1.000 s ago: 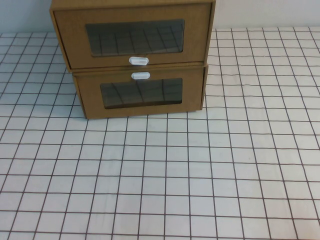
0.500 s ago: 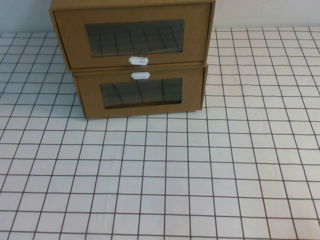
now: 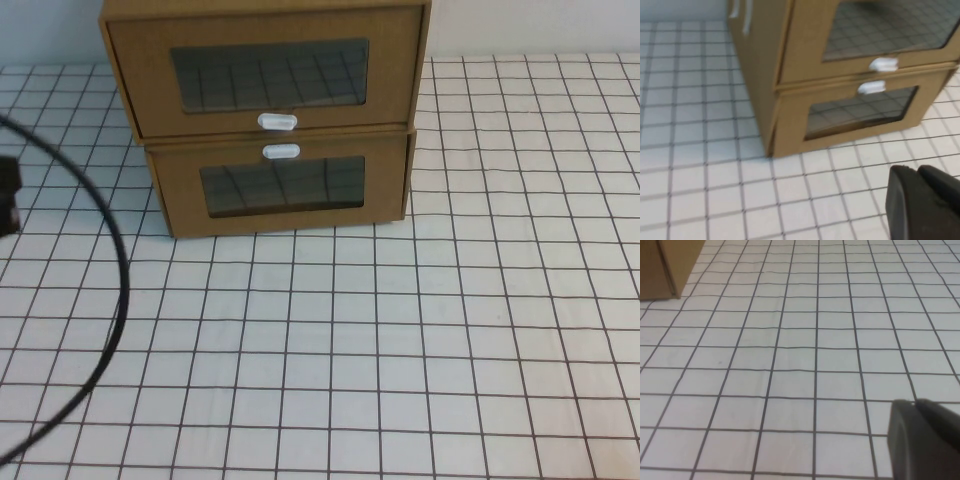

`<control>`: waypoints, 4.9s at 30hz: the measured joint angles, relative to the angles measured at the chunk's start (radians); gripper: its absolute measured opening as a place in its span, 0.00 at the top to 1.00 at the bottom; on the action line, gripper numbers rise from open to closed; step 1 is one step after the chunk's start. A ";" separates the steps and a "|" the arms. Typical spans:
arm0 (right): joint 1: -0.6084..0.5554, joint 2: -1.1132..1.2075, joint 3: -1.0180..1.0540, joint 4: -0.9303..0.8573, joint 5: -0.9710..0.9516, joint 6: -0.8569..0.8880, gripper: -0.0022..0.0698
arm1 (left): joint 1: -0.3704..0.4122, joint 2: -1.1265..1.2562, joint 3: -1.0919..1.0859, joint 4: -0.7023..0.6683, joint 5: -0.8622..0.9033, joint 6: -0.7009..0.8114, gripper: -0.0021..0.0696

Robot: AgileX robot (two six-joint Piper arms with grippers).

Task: Open the shoe box
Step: 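Pull the top drawer of the cardboard box fully open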

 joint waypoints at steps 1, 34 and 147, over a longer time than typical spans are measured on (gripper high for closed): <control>0.000 0.000 0.000 0.000 0.000 0.000 0.99 | 0.000 0.057 -0.056 -0.028 0.021 0.035 0.97; 0.000 0.000 0.000 0.019 -0.093 0.000 0.99 | -0.132 1.102 -1.207 -0.219 0.171 0.307 0.97; 0.799 2.032 -1.664 -1.332 0.003 0.413 0.64 | -0.132 1.173 -1.228 -0.213 0.267 0.274 0.97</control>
